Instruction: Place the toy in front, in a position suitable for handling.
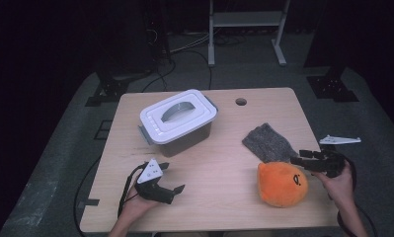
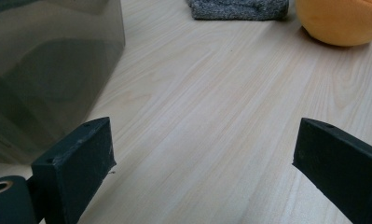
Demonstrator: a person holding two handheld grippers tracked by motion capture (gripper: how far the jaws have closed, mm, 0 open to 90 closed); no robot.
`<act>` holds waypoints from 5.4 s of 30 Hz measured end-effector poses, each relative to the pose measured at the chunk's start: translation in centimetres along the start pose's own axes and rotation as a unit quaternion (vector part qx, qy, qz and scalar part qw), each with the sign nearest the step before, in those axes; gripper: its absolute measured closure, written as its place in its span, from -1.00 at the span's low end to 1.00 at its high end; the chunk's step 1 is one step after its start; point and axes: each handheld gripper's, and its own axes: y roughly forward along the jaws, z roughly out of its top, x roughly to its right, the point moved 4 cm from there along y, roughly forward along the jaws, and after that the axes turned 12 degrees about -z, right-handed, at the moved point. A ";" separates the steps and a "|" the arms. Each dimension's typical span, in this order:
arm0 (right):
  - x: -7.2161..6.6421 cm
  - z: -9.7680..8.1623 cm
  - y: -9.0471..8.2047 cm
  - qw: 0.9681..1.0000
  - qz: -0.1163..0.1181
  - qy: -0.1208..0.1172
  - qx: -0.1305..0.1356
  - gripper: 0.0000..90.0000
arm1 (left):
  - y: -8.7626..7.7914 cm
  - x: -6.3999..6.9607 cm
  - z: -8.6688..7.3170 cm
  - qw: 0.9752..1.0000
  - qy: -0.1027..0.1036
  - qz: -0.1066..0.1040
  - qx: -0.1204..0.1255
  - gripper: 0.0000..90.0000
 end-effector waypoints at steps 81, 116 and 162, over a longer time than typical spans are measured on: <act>-9.8 0.4 -3.7 0.986 0.088 -0.130 -0.052 0.57 | -0.7 0.1 0.1 1.000 0.003 -0.004 0.010 -0.90; -23.1 4.7 4.3 0.964 0.157 -0.208 -0.054 0.51 | -0.9 1.3 0.7 0.999 0.023 -0.031 0.025 -0.90; -18.7 5.3 0.7 0.975 0.154 -0.157 0.026 -0.07 | 5.6 4.4 3.2 0.989 0.084 -0.122 -0.020 -0.78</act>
